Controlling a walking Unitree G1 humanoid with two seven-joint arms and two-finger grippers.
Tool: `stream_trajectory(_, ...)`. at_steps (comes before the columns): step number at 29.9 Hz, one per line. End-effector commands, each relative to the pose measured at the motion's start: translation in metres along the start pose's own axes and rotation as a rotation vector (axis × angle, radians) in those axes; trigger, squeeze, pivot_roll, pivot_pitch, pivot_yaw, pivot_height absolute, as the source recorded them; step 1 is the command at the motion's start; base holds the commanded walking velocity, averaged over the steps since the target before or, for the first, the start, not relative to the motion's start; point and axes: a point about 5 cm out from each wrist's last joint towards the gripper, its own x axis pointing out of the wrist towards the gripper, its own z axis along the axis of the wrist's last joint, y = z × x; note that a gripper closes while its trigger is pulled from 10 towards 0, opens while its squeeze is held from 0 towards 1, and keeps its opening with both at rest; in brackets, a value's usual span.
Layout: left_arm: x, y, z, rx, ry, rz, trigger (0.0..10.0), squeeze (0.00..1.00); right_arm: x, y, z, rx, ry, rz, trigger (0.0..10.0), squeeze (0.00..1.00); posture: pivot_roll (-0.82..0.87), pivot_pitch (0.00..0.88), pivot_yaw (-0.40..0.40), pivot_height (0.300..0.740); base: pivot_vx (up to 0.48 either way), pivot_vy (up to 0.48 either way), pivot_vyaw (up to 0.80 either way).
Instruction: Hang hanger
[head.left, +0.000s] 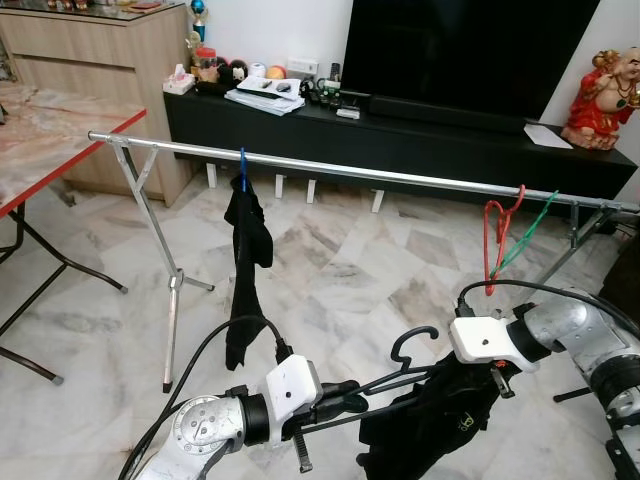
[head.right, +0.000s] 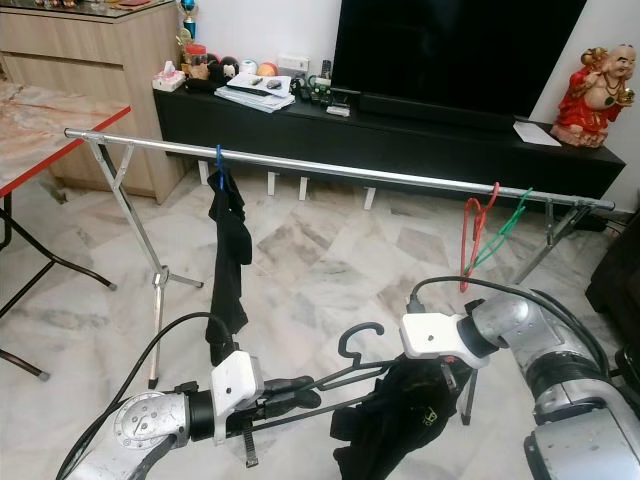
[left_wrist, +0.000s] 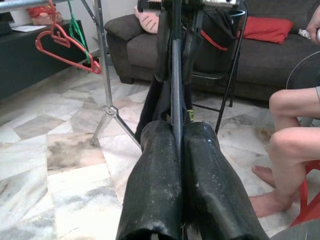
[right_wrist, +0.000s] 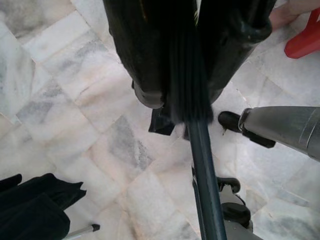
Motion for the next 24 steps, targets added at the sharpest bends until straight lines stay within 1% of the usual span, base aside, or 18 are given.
stream_trajectory(1,0.0067,0.0017,0.0175,0.06,-0.077,-0.011,10.0,0.0,0.0015,0.0027,-0.0027,0.013,0.012,0.023,0.0,0.0,0.12,0.0,-0.136,0.74,0.0,0.0,0.0)
stream_trajectory(18,0.0086,0.0056,0.018,0.068,-0.07,0.0,10.0,0.0,0.0069,0.0016,0.0008,0.011,-0.012,0.019,0.0,0.0,0.13,0.0,-0.141,0.74,0.0,0.0,0.0)
stream_trajectory(24,0.0077,0.0076,0.0129,0.064,-0.026,0.008,10.0,0.0,0.009,0.0007,0.0028,0.009,-0.026,0.011,0.0,0.0,0.13,0.0,-0.138,0.74,0.0,0.0,0.0)
